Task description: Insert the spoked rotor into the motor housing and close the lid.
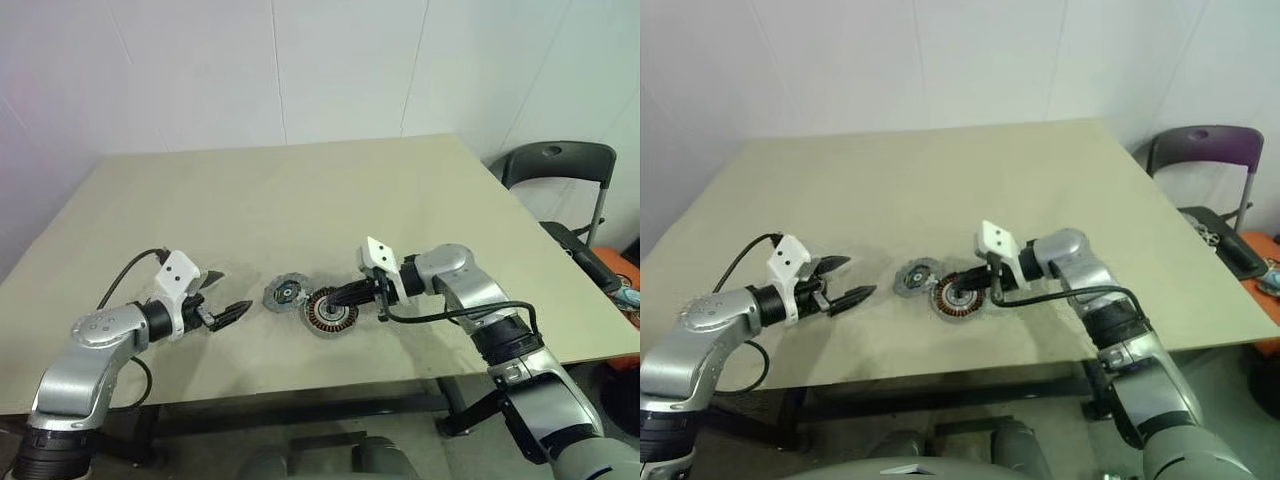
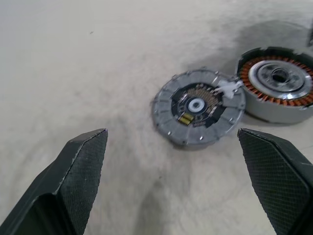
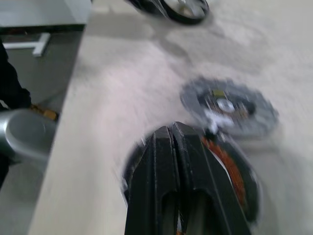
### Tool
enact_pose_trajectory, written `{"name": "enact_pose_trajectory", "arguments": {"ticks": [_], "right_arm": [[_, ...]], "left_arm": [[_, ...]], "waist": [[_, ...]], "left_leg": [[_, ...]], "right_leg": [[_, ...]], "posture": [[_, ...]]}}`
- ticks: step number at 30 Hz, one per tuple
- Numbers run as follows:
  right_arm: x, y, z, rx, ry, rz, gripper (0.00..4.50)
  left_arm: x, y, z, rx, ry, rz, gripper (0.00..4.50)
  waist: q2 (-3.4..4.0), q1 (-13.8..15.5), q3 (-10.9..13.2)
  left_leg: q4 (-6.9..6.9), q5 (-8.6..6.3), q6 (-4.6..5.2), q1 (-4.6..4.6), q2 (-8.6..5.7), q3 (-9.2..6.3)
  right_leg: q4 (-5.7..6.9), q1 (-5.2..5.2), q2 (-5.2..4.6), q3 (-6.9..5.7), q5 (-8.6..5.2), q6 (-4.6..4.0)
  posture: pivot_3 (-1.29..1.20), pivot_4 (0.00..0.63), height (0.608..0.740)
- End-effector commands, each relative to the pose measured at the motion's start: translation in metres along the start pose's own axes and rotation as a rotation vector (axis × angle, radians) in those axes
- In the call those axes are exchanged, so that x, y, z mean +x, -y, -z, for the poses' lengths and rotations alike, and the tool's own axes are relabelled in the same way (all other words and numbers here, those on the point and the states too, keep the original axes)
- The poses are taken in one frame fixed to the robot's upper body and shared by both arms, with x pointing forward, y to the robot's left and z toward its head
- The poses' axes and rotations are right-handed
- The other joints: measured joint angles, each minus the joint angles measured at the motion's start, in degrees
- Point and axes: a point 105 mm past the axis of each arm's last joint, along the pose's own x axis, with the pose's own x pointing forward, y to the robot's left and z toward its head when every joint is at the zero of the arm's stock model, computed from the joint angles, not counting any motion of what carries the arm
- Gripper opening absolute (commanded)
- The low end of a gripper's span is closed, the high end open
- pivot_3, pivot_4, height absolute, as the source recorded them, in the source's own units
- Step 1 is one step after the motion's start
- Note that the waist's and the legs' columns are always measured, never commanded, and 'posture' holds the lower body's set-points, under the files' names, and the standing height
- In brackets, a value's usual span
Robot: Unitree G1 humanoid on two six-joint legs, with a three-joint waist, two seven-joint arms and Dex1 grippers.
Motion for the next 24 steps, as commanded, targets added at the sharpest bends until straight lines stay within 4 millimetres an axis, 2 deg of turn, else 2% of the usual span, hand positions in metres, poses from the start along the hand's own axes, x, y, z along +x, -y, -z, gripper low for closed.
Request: {"name": "enact_pose_trajectory", "arguments": {"ticks": [1,4,12,14,16,21,24], "right_arm": [[0.003,0.008,-0.017,-0.037,0.041,0.026,0.03],[0.005,0.016,-0.016,-0.004,0.043,0.049,0.03],[0.001,0.015,0.048,0.068,-0.178,0.027,0.03],[-0.001,0.016,0.056,0.078,-0.198,0.028,0.03],[0.0,0.021,0.049,0.078,-0.159,0.045,0.03],[-0.002,0.037,-0.002,0.116,0.076,0.088,0.03],[-0.004,0.038,-0.011,0.111,0.101,0.088,0.03]], "left_arm": [[-0.008,0.0,-0.013,0.042,0.051,-0.028,4.5],[-0.012,0.0,-0.01,0.034,0.047,-0.047,4.5],[-0.013,0.004,-0.005,0.007,0.045,-0.054,4.5],[-0.012,0.005,-0.005,0.007,0.047,-0.052,4.5],[-0.011,0.004,-0.005,0.009,0.047,-0.051,4.5],[-0.011,0.0,-0.006,0.019,0.044,-0.054,4.5],[-0.009,-0.001,-0.005,0.029,0.036,-0.05,4.5]], "waist": [[0.0,0.0,0.0],[0.01,0.0,0.0],[0.01,0.0,0.0],[0.02,-0.1,0.0],[0.01,-0.1,0.0],[0.03,-0.2,0.0],[0.04,-0.1,0.0]], "left_leg": [[0.0,0.0,0.0,0.0,0.0,0.01],[0.0,0.0,0.0,0.0,-0.01,0.02],[-0.01,0.0,0.0,0.0,-0.03,0.03],[-0.01,0.0,0.0,0.09,-0.03,0.05],[-0.02,0.0,0.0,0.33,-0.02,0.05],[-0.02,0.0,-0.01,0.54,-0.01,0.05],[-0.03,0.0,-0.01,0.53,-0.01,0.05]], "right_leg": [[0.0,0.01,-0.01,0.0,0.0,0.0],[0.0,0.0,0.0,0.01,-0.01,-0.02],[-0.03,0.01,-0.01,0.0,-0.01,-0.03],[-0.01,0.07,0.0,0.0,-0.02,-0.05],[-0.02,0.32,0.01,0.0,-0.1,-0.16],[0.01,0.5,0.03,0.02,-0.23,0.01],[0.04,0.45,0.04,0.04,-0.11,-0.17]], "posture": [[0.0,0.0,0.74],[0.0,0.0,0.74],[0.0,0.0,0.74],[0.0,0.0,0.74],[0.0,0.0,0.74],[0.0,0.0,0.74],[0.0,0.0,0.74]]}}
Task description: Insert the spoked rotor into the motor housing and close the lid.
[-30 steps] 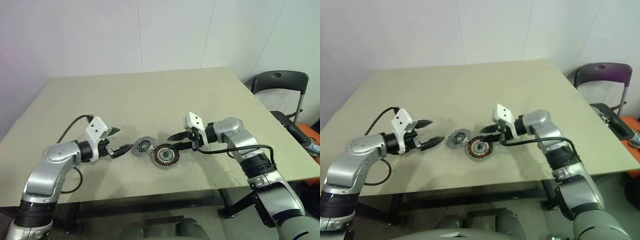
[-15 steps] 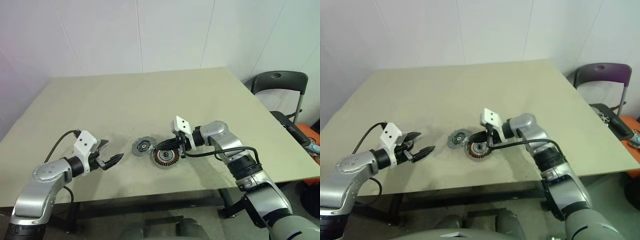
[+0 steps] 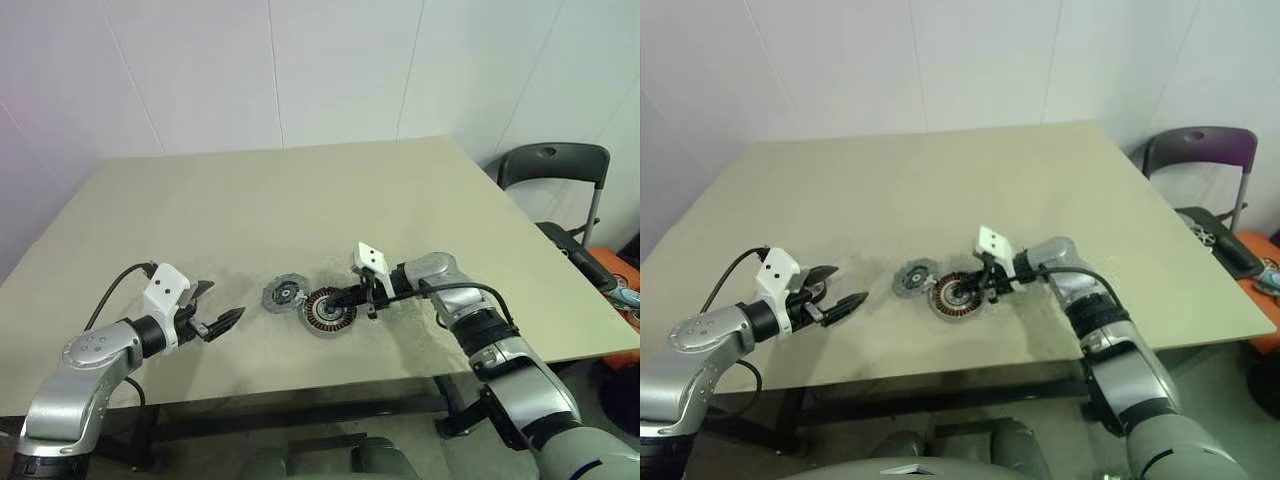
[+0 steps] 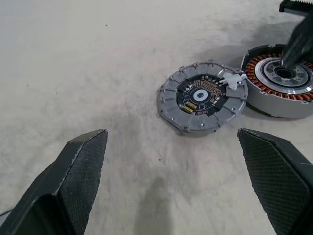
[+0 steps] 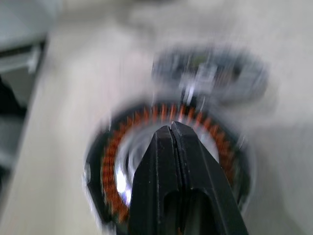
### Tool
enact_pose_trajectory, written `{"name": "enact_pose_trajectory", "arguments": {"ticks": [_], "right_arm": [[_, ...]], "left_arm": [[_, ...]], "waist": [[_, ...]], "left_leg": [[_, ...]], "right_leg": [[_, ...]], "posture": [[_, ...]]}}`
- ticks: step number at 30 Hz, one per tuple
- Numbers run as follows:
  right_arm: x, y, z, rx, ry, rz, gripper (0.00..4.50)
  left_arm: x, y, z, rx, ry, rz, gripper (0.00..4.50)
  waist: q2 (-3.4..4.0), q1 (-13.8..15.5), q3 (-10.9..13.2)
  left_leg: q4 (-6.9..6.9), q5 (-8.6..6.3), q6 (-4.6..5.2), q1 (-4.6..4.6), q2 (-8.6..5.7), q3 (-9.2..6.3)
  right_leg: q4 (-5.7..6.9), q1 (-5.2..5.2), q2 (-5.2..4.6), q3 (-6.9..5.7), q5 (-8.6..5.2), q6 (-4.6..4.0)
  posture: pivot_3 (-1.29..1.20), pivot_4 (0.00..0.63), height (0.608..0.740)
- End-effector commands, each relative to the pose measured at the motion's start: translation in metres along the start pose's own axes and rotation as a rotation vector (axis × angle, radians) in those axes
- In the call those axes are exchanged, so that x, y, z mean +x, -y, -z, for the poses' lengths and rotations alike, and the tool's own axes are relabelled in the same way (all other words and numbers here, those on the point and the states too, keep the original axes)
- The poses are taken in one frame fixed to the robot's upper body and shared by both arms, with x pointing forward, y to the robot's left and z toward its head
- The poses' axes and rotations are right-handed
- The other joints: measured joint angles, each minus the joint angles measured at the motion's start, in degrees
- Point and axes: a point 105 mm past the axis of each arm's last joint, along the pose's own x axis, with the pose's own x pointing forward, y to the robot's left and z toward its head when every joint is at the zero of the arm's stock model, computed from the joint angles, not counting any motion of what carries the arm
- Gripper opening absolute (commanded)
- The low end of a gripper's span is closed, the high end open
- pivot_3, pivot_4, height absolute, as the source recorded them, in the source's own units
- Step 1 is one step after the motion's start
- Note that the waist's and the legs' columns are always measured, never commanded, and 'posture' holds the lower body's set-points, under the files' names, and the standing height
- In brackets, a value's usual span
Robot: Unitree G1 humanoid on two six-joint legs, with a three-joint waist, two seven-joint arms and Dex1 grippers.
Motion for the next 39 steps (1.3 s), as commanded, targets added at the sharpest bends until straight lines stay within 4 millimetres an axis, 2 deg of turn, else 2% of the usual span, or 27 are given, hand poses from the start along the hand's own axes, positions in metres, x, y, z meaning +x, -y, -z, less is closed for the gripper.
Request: {"name": "enact_pose_trajectory", "arguments": {"ticks": [1,5,10,14,16,19,21,27,30,31,35,39], "right_arm": [[-0.006,0.002,-0.032,-0.067,0.073,0.007,0.03],[-0.005,0.001,-0.032,-0.075,0.072,0.006,0.03],[-0.009,-0.005,-0.036,-0.166,0.045,-0.003,0.03],[-0.016,-0.011,-0.049,-0.192,0.049,-0.03,0.03],[-0.021,-0.014,-0.051,-0.183,0.031,-0.055,0.03],[-0.027,-0.019,-0.054,-0.16,0.014,-0.097,0.58],[-0.03,-0.021,-0.056,-0.158,0.014,-0.109,1.18],[-0.038,-0.02,-0.056,-0.16,0.008,-0.123,3.28],[-0.041,-0.021,-0.055,-0.176,-0.009,-0.142,4.29],[-0.041,-0.021,-0.055,-0.183,-0.012,-0.142,4.47],[-0.041,-0.011,-0.058,-0.247,-0.014,-0.09,4.47],[-0.038,-0.01,-0.056,-0.239,-0.034,-0.104,4.47]], "left_arm": [[0.0,-0.003,-0.01,0.051,0.023,-0.002,4.5],[-0.001,-0.005,-0.009,0.05,0.025,-0.01,4.5],[-0.017,-0.013,-0.003,0.015,0.032,-0.073,4.5],[-0.039,-0.026,0.0,-0.142,0.123,-0.211,4.5],[-0.047,-0.022,0.001,-0.26,0.182,-0.243,4.5],[-0.054,-0.004,0.002,-0.397,0.202,-0.248,4.5],[-0.06,0.004,0.002,-0.465,0.211,-0.265,4.5],[-0.09,0.002,0.006,-0.849,0.366,-0.341,4.5],[-0.094,0.008,0.016,-0.99,0.359,-0.352,4.5],[-0.094,0.009,0.02,-1.021,0.353,-0.364,4.5],[-0.097,0.01,0.033,-1.146,0.325,-0.414,4.5],[-0.096,-0.005,0.045,-1.255,0.356,-0.482,4.5]], "waist": [[-0.01,0.0,0.0],[-0.01,0.1,0.0],[0.0,-0.1,0.0],[0.01,0.0,0.0],[0.0,0.1,0.0],[-0.03,0.1,0.0],[-0.05,0.1,0.0],[-0.07,0.0,0.0],[-0.08,0.1,0.0],[-0.11,0.1,0.1],[-0.13,0.2,0.1],[-0.13,0.2,0.1]], "left_leg": [[-0.01,0.0,0.0,0.0,0.0,0.0],[-0.13,0.0,0.0,-0.06,-0.01,0.0],[-0.13,0.0,0.0,-0.27,0.0,0.01],[-0.12,0.0,0.0,-0.55,0.04,-0.03],[-0.08,0.0,0.0,-0.57,0.06,-0.06],[-0.03,-0.01,0.01,-0.6,0.07,-0.06],[0.0,-0.01,0.02,-0.6,0.05,-0.06],[0.03,-0.02,0.0,-0.44,0.12,-0.06],[0.02,-0.02,0.0,-0.48,0.1,-0.05],[0.02,-0.02,0.0,-0.5,0.08,-0.04],[0.03,-0.02,-0.01,-0.5,0.05,0.0],[0.04,-0.03,-0.03,-0.49,0.0,0.01]], "right_leg": [[-0.01,0.0,0.0,0.0,0.0,0.0],[-0.08,-0.06,-0.03,-0.01,0.0,0.02],[-0.07,-0.31,-0.03,0.01,0.02,0.03],[-0.06,-0.56,-0.03,0.0,0.06,0.1],[-0.07,-0.55,-0.07,-0.02,0.07,0.11],[-0.12,-0.51,-0.12,-0.01,0.05,0.09],[-0.13,-0.48,-0.14,-0.02,0.01,0.04],[-0.09,-0.37,-0.07,-0.03,-0.15,0.2],[-0.17,-0.38,-0.11,0.0,-0.15,0.2],[-0.18,-0.38,-0.12,0.0,-0.15,0.2],[-0.19,-0.38,-0.1,-0.01,-0.16,0.17],[-0.21,-0.37,-0.09,-0.02,-0.17,0.15]], "posture": [[0.0,0.0,0.74],[0.0,0.0,0.74],[0.0,0.0,0.74],[0.0,0.0,0.74],[0.0,0.0,0.74],[0.0,0.0,0.74],[0.0,0.0,0.74],[0.0,0.0,0.74],[0.0,0.0,0.74],[0.0,0.0,0.74],[0.0,0.0,0.74],[0.0,0.0,0.74]]}}
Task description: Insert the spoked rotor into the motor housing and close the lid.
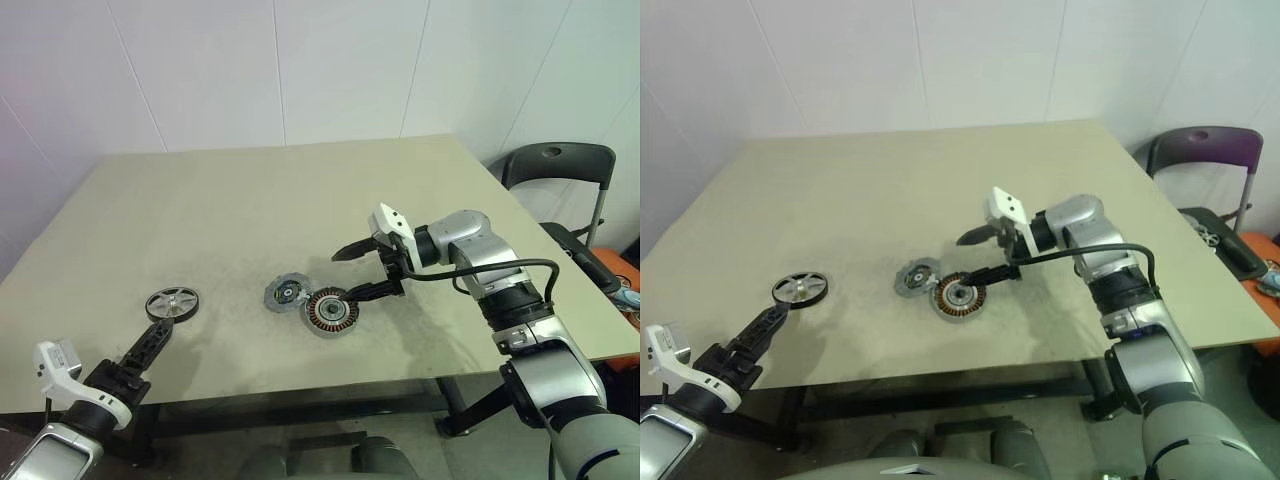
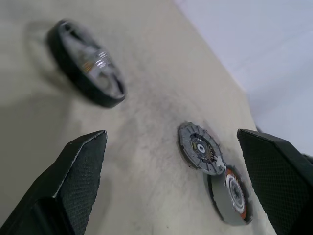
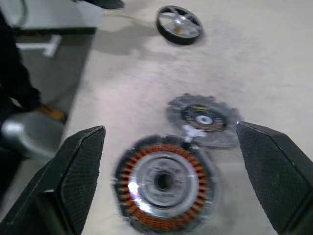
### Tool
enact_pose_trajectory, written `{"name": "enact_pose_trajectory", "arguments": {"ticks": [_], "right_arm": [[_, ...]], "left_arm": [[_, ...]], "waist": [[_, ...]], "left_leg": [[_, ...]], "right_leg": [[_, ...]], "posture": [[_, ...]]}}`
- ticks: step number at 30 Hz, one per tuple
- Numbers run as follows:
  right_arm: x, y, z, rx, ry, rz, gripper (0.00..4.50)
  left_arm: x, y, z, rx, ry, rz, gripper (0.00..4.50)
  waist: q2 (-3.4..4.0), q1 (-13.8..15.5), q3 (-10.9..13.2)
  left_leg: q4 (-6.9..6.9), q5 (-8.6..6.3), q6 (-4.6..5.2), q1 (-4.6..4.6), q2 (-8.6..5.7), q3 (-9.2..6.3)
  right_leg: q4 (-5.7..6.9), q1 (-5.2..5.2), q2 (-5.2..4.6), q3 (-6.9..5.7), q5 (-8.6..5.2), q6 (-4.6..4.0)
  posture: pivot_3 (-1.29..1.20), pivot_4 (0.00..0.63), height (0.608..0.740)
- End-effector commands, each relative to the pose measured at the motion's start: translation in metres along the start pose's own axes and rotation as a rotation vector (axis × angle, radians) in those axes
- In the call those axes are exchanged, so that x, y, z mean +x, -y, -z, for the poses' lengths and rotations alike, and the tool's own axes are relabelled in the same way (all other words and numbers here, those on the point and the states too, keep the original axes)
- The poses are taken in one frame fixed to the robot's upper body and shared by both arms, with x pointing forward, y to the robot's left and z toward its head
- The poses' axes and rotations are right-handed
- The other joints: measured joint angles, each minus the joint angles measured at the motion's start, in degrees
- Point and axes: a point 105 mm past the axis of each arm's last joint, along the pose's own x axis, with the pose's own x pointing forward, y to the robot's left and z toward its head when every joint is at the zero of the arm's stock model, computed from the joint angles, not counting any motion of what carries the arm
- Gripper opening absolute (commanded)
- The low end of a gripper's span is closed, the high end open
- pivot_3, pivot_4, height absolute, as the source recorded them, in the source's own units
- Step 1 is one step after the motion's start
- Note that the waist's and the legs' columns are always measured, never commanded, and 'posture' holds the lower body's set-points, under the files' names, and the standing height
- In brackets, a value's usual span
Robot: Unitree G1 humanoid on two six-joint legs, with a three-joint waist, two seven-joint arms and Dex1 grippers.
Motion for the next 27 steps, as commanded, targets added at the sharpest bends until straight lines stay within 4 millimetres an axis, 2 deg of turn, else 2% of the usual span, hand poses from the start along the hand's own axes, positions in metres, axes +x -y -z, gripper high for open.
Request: {"name": "enact_pose_trajectory", "arguments": {"ticks": [1,8,14,27], "right_arm": [[0.0,0.002,-0.013,-0.037,0.006,-0.015,4.47],[0.003,0.006,-0.013,-0.059,0.003,0.002,4.47],[0.004,0.004,-0.01,-0.068,-0.002,0.005,4.47],[0.002,0.004,-0.008,-0.069,-0.004,0.018,4.47]], "left_arm": [[0.009,-0.006,-0.009,-0.082,0.043,-0.027,4.5],[0.031,-0.006,-0.003,-0.054,-0.023,-0.006,4.5],[0.051,-0.013,-0.001,-0.12,-0.026,-0.011,4.5],[0.065,-0.017,-0.011,-0.181,0.014,-0.058,4.5]], "waist": [[0.0,0.1,0.0],[-0.01,0.0,0.0],[-0.01,0.0,0.0],[-0.02,0.1,0.0]], "left_leg": [[0.0,0.0,0.0,0.0,-0.01,0.0],[-0.02,0.01,0.01,-0.07,-0.04,0.02],[-0.02,0.01,0.01,-0.07,-0.04,0.02],[-0.04,0.01,0.01,-0.1,-0.04,0.01]], "right_leg": [[0.0,0.0,0.0,0.0,0.0,0.0],[-0.01,-0.06,0.04,0.0,0.14,-0.22],[-0.02,-0.06,0.05,0.0,0.14,-0.22],[-0.03,-0.08,0.03,0.0,0.15,-0.21]], "posture": [[0.0,0.0,0.74],[0.0,0.0,0.74],[0.0,0.0,0.74],[0.0,0.0,0.74]]}}
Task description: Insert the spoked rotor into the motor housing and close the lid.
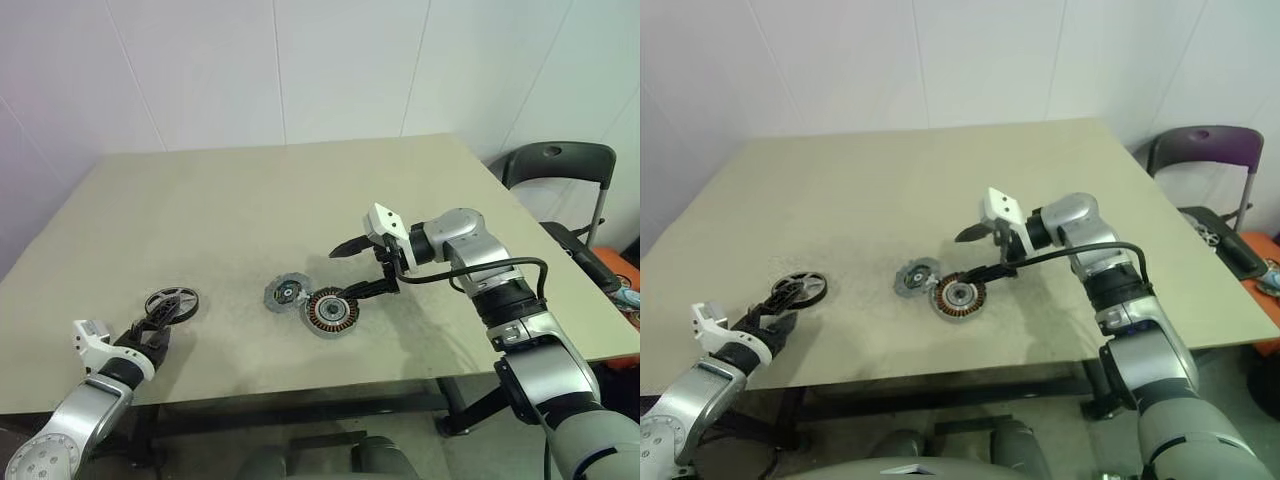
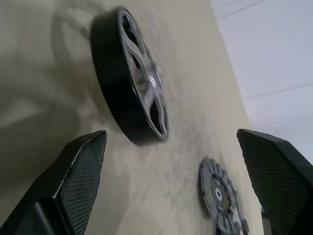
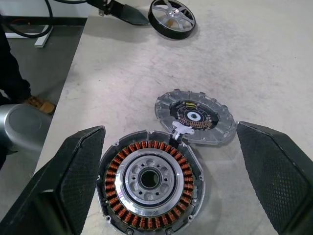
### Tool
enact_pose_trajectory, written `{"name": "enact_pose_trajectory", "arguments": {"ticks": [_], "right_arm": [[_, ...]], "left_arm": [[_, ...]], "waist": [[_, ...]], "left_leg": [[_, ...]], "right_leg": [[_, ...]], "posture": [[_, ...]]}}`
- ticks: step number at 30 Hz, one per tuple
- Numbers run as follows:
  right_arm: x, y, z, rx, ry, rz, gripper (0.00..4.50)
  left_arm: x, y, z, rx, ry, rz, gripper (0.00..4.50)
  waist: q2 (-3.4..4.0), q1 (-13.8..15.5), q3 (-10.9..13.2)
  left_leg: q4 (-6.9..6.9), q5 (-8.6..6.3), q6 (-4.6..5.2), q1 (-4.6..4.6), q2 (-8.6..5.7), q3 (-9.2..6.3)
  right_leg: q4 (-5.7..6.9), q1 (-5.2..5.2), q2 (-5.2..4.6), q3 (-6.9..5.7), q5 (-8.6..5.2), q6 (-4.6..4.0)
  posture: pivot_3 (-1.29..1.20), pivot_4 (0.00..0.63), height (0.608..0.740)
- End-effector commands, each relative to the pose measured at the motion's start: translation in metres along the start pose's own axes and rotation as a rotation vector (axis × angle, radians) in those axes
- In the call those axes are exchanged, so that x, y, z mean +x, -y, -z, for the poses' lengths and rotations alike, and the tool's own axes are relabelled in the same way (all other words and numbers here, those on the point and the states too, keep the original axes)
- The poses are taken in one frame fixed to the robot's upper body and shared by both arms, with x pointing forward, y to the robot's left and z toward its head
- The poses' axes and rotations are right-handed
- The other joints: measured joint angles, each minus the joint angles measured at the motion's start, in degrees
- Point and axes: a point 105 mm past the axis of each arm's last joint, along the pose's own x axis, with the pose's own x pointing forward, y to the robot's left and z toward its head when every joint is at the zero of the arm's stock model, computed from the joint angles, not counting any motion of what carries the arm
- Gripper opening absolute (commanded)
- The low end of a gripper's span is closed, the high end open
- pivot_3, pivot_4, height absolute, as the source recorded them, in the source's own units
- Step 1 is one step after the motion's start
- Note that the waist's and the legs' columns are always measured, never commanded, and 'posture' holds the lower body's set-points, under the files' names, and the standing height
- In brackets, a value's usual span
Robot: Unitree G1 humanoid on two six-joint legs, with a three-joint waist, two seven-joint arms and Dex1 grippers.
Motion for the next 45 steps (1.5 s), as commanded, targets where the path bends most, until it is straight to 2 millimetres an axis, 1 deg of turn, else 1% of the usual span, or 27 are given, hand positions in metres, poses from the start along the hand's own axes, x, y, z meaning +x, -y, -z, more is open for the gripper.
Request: {"name": "enact_pose_trajectory", "arguments": {"ticks": [1,8,11,15,17,20,23,30,31,34,39,41,43,45], "right_arm": [[-0.003,0.001,-0.01,-0.045,0.012,0.012,4.47],[-0.003,0.001,-0.011,-0.05,0.017,0.017,4.47],[-0.003,0.001,-0.011,-0.051,0.019,0.019,4.47],[-0.001,0.001,-0.011,-0.048,0.021,0.016,4.47],[0.001,0.0,-0.011,-0.047,0.021,0.014,4.47],[0.001,0.001,-0.011,-0.05,0.024,0.015,4.5],[0.001,0.001,-0.011,-0.051,0.025,0.019,4.5],[0.002,0.001,-0.01,-0.052,0.028,0.022,4.5],[0.002,0.001,-0.01,-0.052,0.028,0.022,4.5],[0.003,0.001,-0.01,-0.052,0.027,0.025,4.5],[-0.002,0.004,-0.009,-0.046,0.024,0.044,4.5],[-0.007,0.007,-0.006,-0.034,0.021,0.071,4.5],[-0.013,0.01,-0.001,-0.014,0.014,0.097,4.5],[-0.017,0.011,0.004,0.003,0.008,0.118,4.5]], "left_arm": [[0.0,0.006,-0.012,-0.013,0.045,0.009,4.5],[0.001,0.007,-0.01,-0.051,0.046,-0.019,4.5],[0.001,0.004,-0.007,-0.069,0.034,-0.041,4.5],[0.003,-0.006,-0.008,-0.095,0.051,-0.09,4.5],[0.003,-0.006,-0.007,-0.107,0.05,-0.093,4.5],[0.004,-0.007,-0.007,-0.122,0.045,-0.106,3.98],[0.004,-0.012,-0.009,-0.159,0.054,-0.139,3.01],[0.004,-0.013,-0.007,-0.168,0.041,-0.159,0.66],[0.003,-0.012,-0.007,-0.165,0.04,-0.157,0.48],[0.002,-0.005,-0.004,-0.112,0.022,-0.114,0.48],[-0.001,0.019,0.019,-0.012,-0.102,0.017,0.48],[-0.003,0.035,0.031,0.016,-0.167,0.096,0.48],[-0.007,0.057,0.044,0.055,-0.24,0.207,0.48],[-0.01,0.072,0.054,0.084,-0.293,0.278,0.48]], "waist": [[0.0,0.0,0.0],[0.0,0.0,0.0],[0.0,0.0,0.0],[0.0,0.1,0.0],[0.0,0.1,0.0],[0.0,0.1,0.0],[0.0,0.1,0.0],[0.01,0.0,0.0],[0.01,0.0,0.0],[0.01,-0.1,0.0],[0.0,0.0,0.0],[-0.01,0.2,0.0],[-0.04,0.5,0.0],[-0.03,0.9,0.0]], "left_leg": [[-0.01,0.0,0.0,-0.01,0.0,0.0],[-0.01,0.0,0.0,-0.01,0.0,-0.01],[-0.01,0.0,0.0,-0.01,0.0,-0.01],[-0.01,0.0,0.0,0.0,0.0,0.0],[-0.01,0.0,0.0,0.02,0.0,0.0],[0.0,0.0,-0.01,0.04,0.0,0.0],[-0.01,0.0,0.0,0.02,0.0,0.0],[-0.05,0.0,0.0,0.01,0.0,0.0],[-0.05,0.0,-0.01,0.02,0.0,0.0],[-0.04,0.0,-0.01,0.03,0.0,0.01],[-0.08,0.0,0.0,-0.03,-0.01,0.01],[-0.09,0.0,0.0,-0.06,-0.02,-0.01],[-0.09,0.0,0.0,-0.07,-0.02,-0.02],[-0.09,-0.01,0.01,-0.08,-0.02,0.0]], "right_leg": [[0.0,-0.01,0.0,0.0,0.0,0.0],[0.0,-0.01,-0.01,0.0,0.0,0.0],[0.0,-0.01,0.0,0.0,0.0,0.0],[0.0,-0.01,-0.01,0.0,0.0,0.0],[0.01,0.01,0.0,0.0,0.0,0.0],[0.01,0.02,0.0,0.0,0.0,0.0],[0.0,0.01,0.0,0.0,0.0,0.0],[-0.05,0.0,0.0,0.0,0.0,0.0],[-0.05,0.01,0.0,0.0,0.0,0.0],[-0.05,0.02,0.01,0.0,0.0,0.0],[-0.14,-0.01,0.01,0.0,0.0,0.0],[-0.2,0.0,0.0,-0.01,0.0,0.0],[-0.22,0.0,0.0,-0.03,0.0,0.0],[-0.25,0.01,0.0,-0.03,0.0,-0.01]], "posture": [[0.0,0.0,0.74],[0.0,0.0,0.74],[0.0,0.0,0.74],[0.0,0.0,0.74],[0.0,0.0,0.74],[0.0,0.0,0.74],[0.0,0.0,0.74],[0.0,0.0,0.74],[0.0,0.0,0.74],[0.0,0.0,0.74],[0.0,0.0,0.74],[0.0,0.0,0.74],[0.0,0.0,0.74],[0.0,0.0,0.74]]}}
